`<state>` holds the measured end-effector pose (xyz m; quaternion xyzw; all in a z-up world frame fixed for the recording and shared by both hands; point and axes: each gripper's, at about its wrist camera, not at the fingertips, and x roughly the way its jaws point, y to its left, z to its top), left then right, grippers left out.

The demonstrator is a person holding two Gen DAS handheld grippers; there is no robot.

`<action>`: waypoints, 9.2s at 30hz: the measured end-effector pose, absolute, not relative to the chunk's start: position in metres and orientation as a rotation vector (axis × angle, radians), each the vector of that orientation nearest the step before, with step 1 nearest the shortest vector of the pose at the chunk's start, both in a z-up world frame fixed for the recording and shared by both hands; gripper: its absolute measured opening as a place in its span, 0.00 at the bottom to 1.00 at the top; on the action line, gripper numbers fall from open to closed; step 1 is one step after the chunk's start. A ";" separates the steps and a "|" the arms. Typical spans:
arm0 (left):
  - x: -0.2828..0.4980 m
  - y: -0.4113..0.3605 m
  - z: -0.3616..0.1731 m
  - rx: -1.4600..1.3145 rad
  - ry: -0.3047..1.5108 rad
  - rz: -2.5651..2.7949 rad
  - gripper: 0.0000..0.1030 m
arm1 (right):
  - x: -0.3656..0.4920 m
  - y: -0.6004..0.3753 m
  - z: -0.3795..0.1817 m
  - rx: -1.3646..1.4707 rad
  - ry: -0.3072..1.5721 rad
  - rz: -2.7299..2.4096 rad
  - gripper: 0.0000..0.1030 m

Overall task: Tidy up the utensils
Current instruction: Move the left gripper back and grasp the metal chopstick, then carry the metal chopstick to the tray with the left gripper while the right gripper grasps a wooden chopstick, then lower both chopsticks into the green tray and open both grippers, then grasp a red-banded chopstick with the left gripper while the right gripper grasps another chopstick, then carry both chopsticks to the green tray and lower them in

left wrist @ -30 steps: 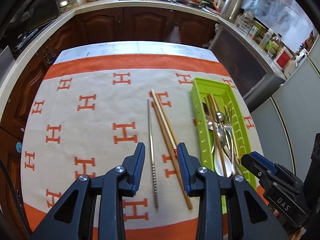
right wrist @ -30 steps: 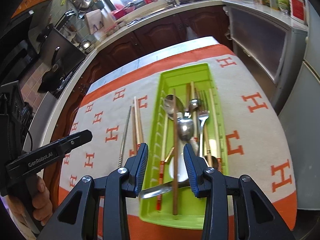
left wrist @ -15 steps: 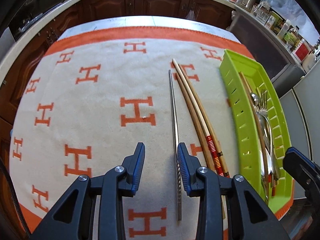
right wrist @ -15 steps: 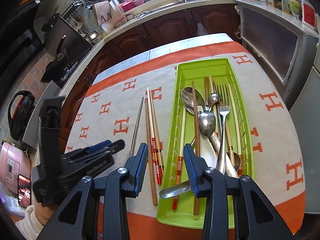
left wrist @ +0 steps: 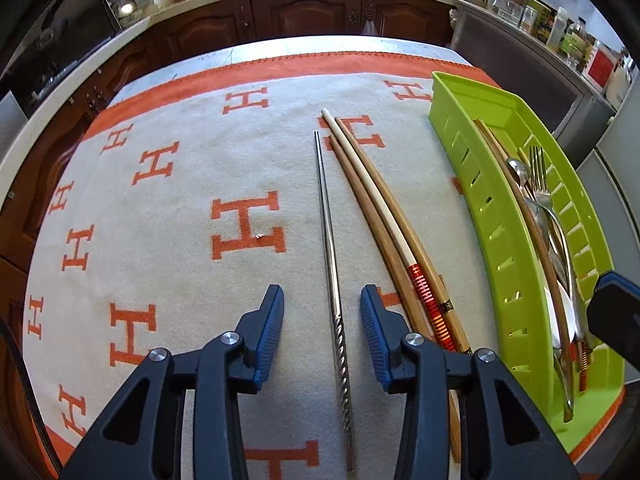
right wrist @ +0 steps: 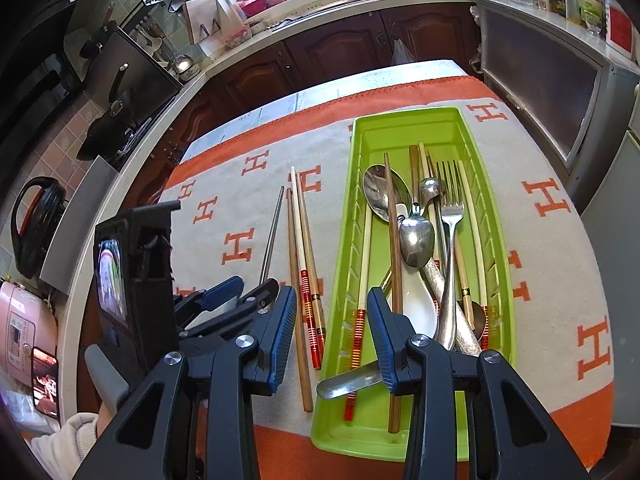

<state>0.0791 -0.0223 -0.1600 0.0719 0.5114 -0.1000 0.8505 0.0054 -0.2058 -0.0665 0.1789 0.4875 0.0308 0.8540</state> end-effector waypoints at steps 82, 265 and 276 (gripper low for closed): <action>0.055 0.067 -0.100 -0.158 1.001 -0.284 0.03 | 0.035 -0.133 -0.074 0.295 1.012 0.080 0.06; 0.063 -0.059 -0.055 -0.047 1.032 -0.502 0.03 | 0.001 -0.271 -0.040 0.473 0.967 -0.060 0.06; 0.082 -0.103 -0.085 -0.027 1.142 -0.503 0.03 | 0.014 -0.297 -0.070 0.468 1.001 -0.103 0.07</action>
